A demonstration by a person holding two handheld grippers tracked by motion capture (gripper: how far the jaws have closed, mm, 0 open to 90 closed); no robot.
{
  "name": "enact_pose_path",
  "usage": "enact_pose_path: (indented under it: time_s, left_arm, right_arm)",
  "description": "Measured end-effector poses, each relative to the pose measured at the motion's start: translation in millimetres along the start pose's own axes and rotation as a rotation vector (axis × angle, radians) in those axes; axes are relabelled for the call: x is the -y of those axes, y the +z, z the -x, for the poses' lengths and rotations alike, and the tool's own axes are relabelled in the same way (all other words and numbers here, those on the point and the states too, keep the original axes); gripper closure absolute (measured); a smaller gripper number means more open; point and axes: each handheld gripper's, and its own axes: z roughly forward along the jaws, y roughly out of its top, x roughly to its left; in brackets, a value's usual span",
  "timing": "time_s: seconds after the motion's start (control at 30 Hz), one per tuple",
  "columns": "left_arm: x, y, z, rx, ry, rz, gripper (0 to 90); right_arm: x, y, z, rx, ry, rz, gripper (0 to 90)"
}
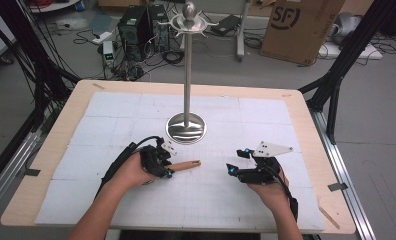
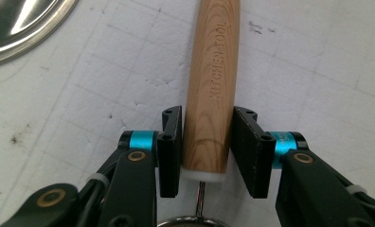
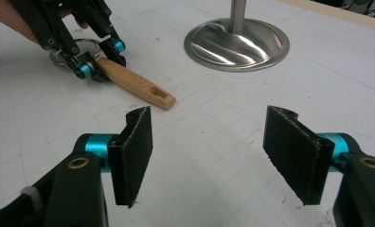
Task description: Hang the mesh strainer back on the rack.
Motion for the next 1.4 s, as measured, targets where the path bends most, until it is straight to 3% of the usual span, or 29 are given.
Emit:
enact_pose_path:
  time_s: [0.07, 0.3, 0.43, 0.6, 0.9, 1.07, 1.17, 1.3, 1.4]
  left_arm:
    - [-3.4, 0.5, 0.4, -0.002, 0.018, -0.021, 64.8]
    - [-1.8, 0.4, -3.0, 0.025, 0.009, -0.009, 66.9]
    - [-1.7, -0.2, -0.7, 0.01, -0.026, -0.008, 68.3]
    - [-2.1, -1.4, 1.8, -0.009, -0.04, -0.018, 68.3]
    - [1.3, -3.4, -2.7, 0.024, -0.058, -0.036, 64.0]
    - [-3.4, -2.0, -1.0, 0.01, -0.04, -0.069, 64.7]
    - [-5.6, -2.1, 3.5, -0.012, -0.01, -0.078, 68.4]
    - [-3.3, -3.3, 4.3, -0.013, 0.0, -0.058, 68.8]
    - [-2.7, -8.4, 5.6, 0.008, 0.006, -0.016, 68.8]
  right_arm:
    - [-0.1, 0.3, -0.4, 0.006, -0.006, 0.0, 33.4]
    - [0.0, 0.0, -0.1, 0.004, -0.002, -0.001, 33.5]
    - [0.1, -0.1, -0.1, 0.001, 0.002, -0.005, 33.5]
    - [0.3, -1.0, 1.8, 0.003, 0.005, 0.006, 33.5]
    - [0.2, -1.4, 1.2, 0.0, 0.005, 0.002, 33.5]
    - [0.3, 0.6, 0.0, -0.001, 0.002, -0.006, 33.5]
    - [0.3, 1.3, -0.3, 0.001, -0.004, -0.007, 33.5]
    - [0.2, -0.8, 0.3, 0.004, 0.002, -0.002, 33.5]
    - [0.4, -1.1, 0.9, 0.001, 0.005, 0.0, 33.5]
